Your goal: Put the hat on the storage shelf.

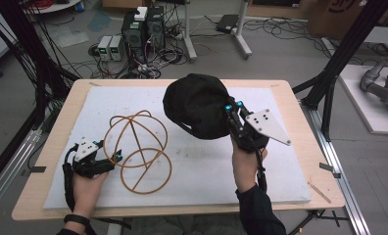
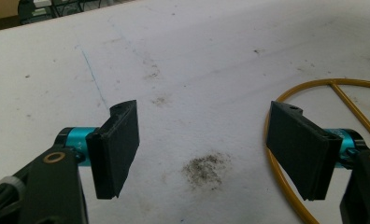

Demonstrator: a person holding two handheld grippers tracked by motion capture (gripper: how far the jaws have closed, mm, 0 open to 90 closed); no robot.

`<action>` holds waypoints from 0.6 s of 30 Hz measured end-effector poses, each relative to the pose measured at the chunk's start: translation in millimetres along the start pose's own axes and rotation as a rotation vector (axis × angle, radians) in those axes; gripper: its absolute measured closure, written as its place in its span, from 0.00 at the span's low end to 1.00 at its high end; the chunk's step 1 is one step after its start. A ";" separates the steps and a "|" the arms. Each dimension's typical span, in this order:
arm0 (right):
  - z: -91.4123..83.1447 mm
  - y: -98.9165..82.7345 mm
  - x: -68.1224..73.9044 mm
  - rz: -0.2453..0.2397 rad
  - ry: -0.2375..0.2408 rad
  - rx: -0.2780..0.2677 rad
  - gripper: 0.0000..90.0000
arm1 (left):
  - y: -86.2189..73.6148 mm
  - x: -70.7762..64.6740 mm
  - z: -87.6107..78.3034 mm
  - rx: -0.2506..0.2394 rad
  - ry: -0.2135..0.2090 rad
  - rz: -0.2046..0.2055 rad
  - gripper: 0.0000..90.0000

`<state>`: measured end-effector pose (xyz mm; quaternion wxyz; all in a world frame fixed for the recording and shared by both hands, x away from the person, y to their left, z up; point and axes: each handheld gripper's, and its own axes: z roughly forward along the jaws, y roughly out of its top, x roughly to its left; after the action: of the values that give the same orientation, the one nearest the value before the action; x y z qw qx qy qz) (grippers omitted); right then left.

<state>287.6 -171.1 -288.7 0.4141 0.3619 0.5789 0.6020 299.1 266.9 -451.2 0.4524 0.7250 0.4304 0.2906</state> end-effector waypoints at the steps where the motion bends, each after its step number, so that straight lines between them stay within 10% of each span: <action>1: 0.6 9.8 4.4 0.009 0.021 -0.020 0.99 | 0.0 0.0 -0.1 0.000 0.000 0.000 0.29; 18: 9.8 44.6 68.3 0.039 0.242 -0.084 0.98 | -0.8 2.6 -2.3 -0.020 0.011 -0.029 0.29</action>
<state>266.0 -104.0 -246.5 0.3442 0.2804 0.5917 0.6729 298.1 270.3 -450.8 0.4615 0.7125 0.4403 0.2924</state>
